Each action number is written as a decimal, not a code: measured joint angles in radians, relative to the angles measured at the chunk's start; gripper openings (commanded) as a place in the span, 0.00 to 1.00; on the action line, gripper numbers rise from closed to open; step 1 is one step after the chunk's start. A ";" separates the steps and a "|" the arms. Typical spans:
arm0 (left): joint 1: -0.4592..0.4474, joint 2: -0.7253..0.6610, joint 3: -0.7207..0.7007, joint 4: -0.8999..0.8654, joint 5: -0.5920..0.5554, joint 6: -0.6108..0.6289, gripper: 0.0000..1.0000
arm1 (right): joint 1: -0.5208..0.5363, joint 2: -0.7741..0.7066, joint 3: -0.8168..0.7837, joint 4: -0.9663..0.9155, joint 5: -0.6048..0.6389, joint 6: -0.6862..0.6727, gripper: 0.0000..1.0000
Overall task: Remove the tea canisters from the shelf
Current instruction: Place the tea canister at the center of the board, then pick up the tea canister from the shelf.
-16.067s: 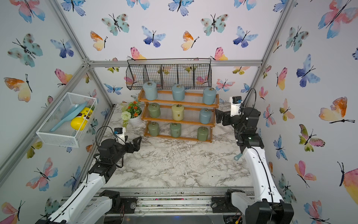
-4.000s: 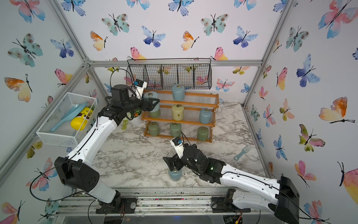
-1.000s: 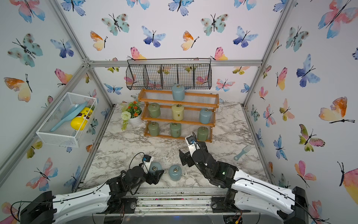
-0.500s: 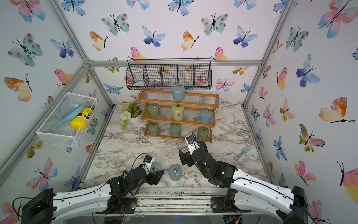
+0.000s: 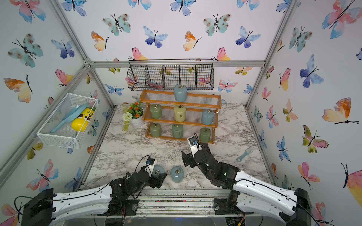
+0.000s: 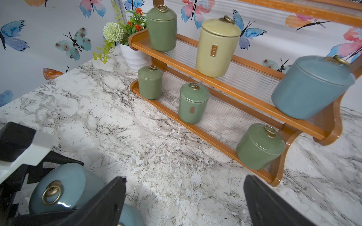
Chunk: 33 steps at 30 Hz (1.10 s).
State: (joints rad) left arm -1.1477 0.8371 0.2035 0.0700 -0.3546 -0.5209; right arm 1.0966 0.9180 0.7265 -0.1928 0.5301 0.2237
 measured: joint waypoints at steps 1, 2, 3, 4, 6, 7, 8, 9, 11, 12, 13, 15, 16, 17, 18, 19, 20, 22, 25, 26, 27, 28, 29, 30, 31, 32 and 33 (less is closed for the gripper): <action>0.000 -0.006 0.009 -0.011 -0.005 0.000 0.98 | -0.002 0.000 0.000 0.000 0.000 0.000 1.00; 0.000 -0.015 0.022 -0.026 -0.011 0.002 0.98 | -0.005 0.000 0.000 0.000 0.000 -0.002 1.00; 0.000 -0.023 0.031 -0.034 -0.016 0.004 0.98 | -0.005 0.000 0.000 0.000 0.000 -0.004 1.00; 0.000 -0.035 0.045 -0.044 -0.021 0.009 0.98 | -0.009 0.001 0.000 0.000 0.000 -0.007 1.00; 0.000 -0.055 0.076 -0.066 -0.032 0.019 0.99 | -0.014 0.004 0.003 -0.001 0.000 -0.012 1.00; 0.000 -0.064 0.093 -0.079 -0.038 0.024 0.98 | -0.019 0.008 0.008 -0.002 -0.003 -0.017 1.00; 0.000 -0.073 0.116 -0.094 -0.047 0.032 0.98 | -0.024 0.014 0.017 -0.004 -0.006 -0.023 1.00; 0.000 -0.077 0.131 -0.105 -0.052 0.038 0.98 | -0.030 0.021 0.027 -0.004 -0.010 -0.028 1.00; 0.000 -0.086 0.176 -0.129 -0.072 0.061 0.99 | -0.051 0.034 0.057 -0.005 -0.030 -0.041 1.00; 0.000 -0.087 0.192 -0.136 -0.080 0.071 0.98 | -0.066 0.039 0.072 -0.005 -0.043 -0.049 1.00; 0.000 -0.088 0.213 -0.143 -0.093 0.087 0.98 | -0.086 0.045 0.090 -0.004 -0.064 -0.059 1.00; 0.002 -0.088 0.243 -0.150 -0.110 0.116 0.98 | -0.132 0.057 0.131 -0.003 -0.113 -0.080 1.00; 0.009 -0.088 0.260 -0.153 -0.117 0.132 0.99 | -0.162 0.068 0.158 -0.003 -0.143 -0.098 1.00; 0.018 -0.089 0.272 -0.156 -0.116 0.145 0.99 | -0.190 0.083 0.189 -0.002 -0.174 -0.117 1.00; 0.039 -0.089 0.283 -0.157 -0.108 0.159 0.98 | -0.219 0.100 0.221 -0.002 -0.204 -0.134 1.00; 0.070 -0.089 0.294 -0.158 -0.092 0.172 0.98 | -0.249 0.122 0.258 -0.001 -0.241 -0.155 1.00; 0.113 -0.089 0.302 -0.158 -0.075 0.182 0.98 | -0.280 0.150 0.298 -0.001 -0.278 -0.172 1.00; 0.213 -0.090 0.311 -0.154 -0.013 0.199 0.98 | -0.342 0.208 0.375 -0.001 -0.357 -0.211 1.00; 0.351 -0.088 0.311 -0.149 0.074 0.219 0.98 | -0.443 0.313 0.492 0.001 -0.477 -0.254 1.00; 0.376 -0.084 0.311 -0.147 0.096 0.225 0.98 | -0.469 0.343 0.525 0.001 -0.510 -0.262 1.00; 0.401 -0.074 0.316 -0.146 0.131 0.237 0.98 | -0.505 0.380 0.562 0.001 -0.552 -0.271 1.00; 0.422 -0.060 0.324 -0.146 0.157 0.246 0.98 | -0.539 0.417 0.599 -0.001 -0.597 -0.277 1.00; 0.436 -0.045 0.334 -0.145 0.181 0.253 0.98 | -0.566 0.447 0.631 0.000 -0.628 -0.278 1.00; 0.451 -0.026 0.346 -0.143 0.203 0.263 0.98 | -0.598 0.484 0.670 0.000 -0.670 -0.279 1.00; 0.462 -0.012 0.357 -0.142 0.225 0.272 0.98 | -0.623 0.518 0.706 0.000 -0.709 -0.281 1.00; 0.474 0.007 0.369 -0.140 0.246 0.278 0.98 | -0.642 0.548 0.741 -0.001 -0.735 -0.283 1.00; 0.484 0.024 0.381 -0.138 0.266 0.289 0.99 | -0.662 0.578 0.777 -0.001 -0.763 -0.286 1.00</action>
State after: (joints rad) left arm -0.6640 0.8612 0.5846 -0.0681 -0.0883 -0.2317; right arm 0.4347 1.4963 1.5036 -0.1940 -0.2325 -0.0624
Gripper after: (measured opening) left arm 0.984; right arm 0.996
